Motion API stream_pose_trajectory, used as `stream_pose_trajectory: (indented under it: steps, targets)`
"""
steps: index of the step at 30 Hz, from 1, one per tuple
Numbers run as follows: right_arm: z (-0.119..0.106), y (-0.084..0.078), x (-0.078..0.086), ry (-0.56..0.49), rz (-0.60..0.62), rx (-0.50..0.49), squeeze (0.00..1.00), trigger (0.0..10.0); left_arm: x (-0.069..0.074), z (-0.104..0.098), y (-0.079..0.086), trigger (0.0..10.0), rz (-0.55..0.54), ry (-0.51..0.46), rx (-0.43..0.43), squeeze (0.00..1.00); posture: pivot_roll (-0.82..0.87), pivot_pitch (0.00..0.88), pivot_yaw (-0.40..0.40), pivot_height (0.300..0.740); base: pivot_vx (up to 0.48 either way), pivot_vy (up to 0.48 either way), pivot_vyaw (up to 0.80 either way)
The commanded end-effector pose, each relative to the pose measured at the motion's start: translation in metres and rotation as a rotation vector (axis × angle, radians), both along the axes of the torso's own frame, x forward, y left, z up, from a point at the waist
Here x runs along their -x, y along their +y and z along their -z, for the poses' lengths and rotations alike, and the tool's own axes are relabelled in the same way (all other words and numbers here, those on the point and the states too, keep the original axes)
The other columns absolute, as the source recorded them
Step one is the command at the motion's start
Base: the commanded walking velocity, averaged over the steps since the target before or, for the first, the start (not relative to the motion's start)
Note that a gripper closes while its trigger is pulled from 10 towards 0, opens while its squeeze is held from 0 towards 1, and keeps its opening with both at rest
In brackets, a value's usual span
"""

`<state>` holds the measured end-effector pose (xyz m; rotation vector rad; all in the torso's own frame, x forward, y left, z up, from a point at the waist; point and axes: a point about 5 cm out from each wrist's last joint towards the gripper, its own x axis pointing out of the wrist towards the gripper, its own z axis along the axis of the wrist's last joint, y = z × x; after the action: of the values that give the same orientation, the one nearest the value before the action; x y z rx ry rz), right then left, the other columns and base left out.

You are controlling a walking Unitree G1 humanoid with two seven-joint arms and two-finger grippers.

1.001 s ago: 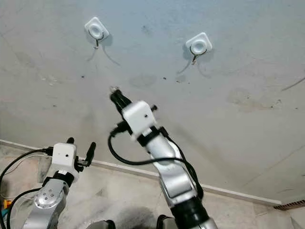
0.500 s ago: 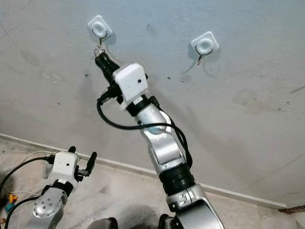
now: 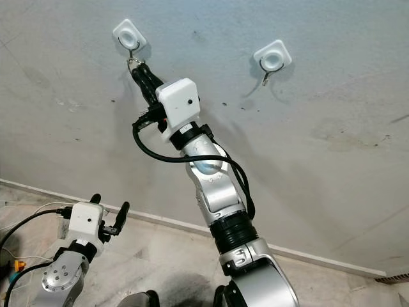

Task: Hang keys on a hook

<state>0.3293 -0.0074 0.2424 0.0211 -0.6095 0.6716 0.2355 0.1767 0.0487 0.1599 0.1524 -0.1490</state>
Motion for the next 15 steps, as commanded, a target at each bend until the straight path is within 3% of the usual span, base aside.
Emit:
stream_pose_trajectory:
  steps: [1, 15]
  targets:
    - [-0.005, 0.006, 0.000, 0.013, -0.012, -0.037, 0.00, 10.0, 0.001, 0.002, 0.003, 10.0, -0.003, 0.015, -0.009, 0.00, 0.14, 0.198, 0.059, 0.740, 0.000, 0.000, 0.00]
    - [0.017, 0.016, 0.005, 0.131, -0.034, -0.038, 0.00, 10.0, -0.001, 0.003, 0.001, 10.0, 0.005, 0.018, -0.007, 0.00, 0.14, 0.179, 0.056, 0.740, 0.000, 0.000, 0.00]
